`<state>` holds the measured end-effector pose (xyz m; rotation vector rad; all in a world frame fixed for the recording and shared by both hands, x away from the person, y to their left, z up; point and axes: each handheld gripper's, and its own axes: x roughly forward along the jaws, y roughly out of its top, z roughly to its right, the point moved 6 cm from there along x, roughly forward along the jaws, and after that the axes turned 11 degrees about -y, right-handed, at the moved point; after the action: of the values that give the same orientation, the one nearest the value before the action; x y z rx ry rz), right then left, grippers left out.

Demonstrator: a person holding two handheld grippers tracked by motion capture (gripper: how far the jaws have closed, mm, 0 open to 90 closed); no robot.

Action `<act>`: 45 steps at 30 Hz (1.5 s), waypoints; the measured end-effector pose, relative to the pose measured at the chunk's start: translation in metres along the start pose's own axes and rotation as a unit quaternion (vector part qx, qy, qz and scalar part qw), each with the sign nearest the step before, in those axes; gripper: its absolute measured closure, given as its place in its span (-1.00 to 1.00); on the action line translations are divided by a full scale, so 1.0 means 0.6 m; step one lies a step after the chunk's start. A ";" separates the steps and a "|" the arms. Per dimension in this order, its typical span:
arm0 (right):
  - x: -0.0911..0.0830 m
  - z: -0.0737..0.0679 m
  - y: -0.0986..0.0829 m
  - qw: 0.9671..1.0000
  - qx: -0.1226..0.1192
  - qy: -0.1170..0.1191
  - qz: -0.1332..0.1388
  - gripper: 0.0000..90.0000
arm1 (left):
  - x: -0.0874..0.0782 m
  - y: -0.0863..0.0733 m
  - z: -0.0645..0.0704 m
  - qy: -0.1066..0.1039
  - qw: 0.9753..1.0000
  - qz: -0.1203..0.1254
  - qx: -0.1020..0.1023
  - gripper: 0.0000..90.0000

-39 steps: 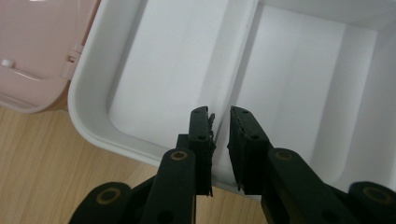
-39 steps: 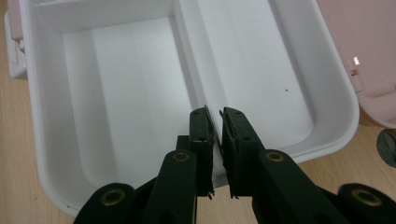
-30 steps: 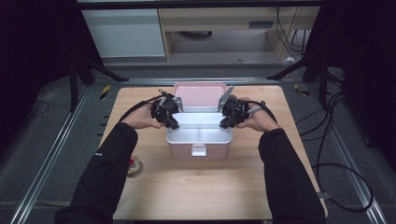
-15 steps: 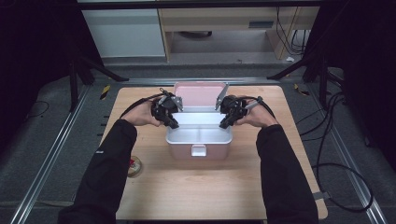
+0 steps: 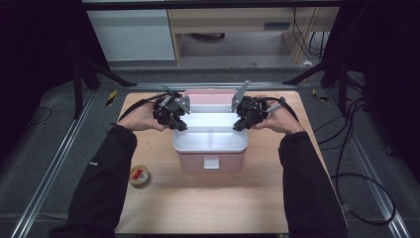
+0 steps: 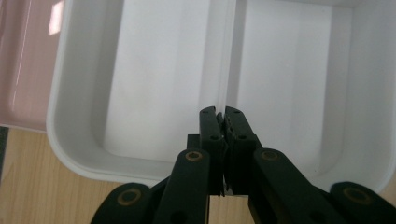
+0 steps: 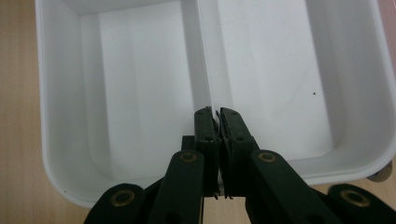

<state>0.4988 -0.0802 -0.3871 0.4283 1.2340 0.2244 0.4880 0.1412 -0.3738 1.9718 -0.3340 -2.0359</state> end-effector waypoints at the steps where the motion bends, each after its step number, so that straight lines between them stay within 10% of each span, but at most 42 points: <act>1: -0.009 -0.004 0.003 1.000 -0.002 -0.002 0.000 0.93 | -0.006 0.001 0.008 -0.001 1.000 0.002 0.001 0.95; 12: -0.072 -0.095 0.015 1.000 -0.026 -0.002 0.015 0.98 | -0.041 0.010 0.109 0.009 1.000 -0.012 0.007 0.92; 20: -0.082 -0.163 0.004 0.999 -0.036 0.012 0.007 0.99 | -0.014 0.001 0.181 -0.003 1.000 -0.011 0.002 0.92; 30: -0.053 -0.267 -0.024 0.998 -0.038 0.048 0.007 1.00 | 0.041 -0.032 0.267 -0.036 0.999 -0.013 0.001 0.94; 45: 0.038 -0.337 -0.073 0.996 -0.024 0.086 0.006 0.99 | 0.152 -0.082 0.297 -0.075 0.997 0.011 -0.032 0.93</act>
<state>0.3122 -0.0714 -0.4794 0.3795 1.3918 0.3052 0.3056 0.1484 -0.4698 1.7744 -0.3177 -2.1589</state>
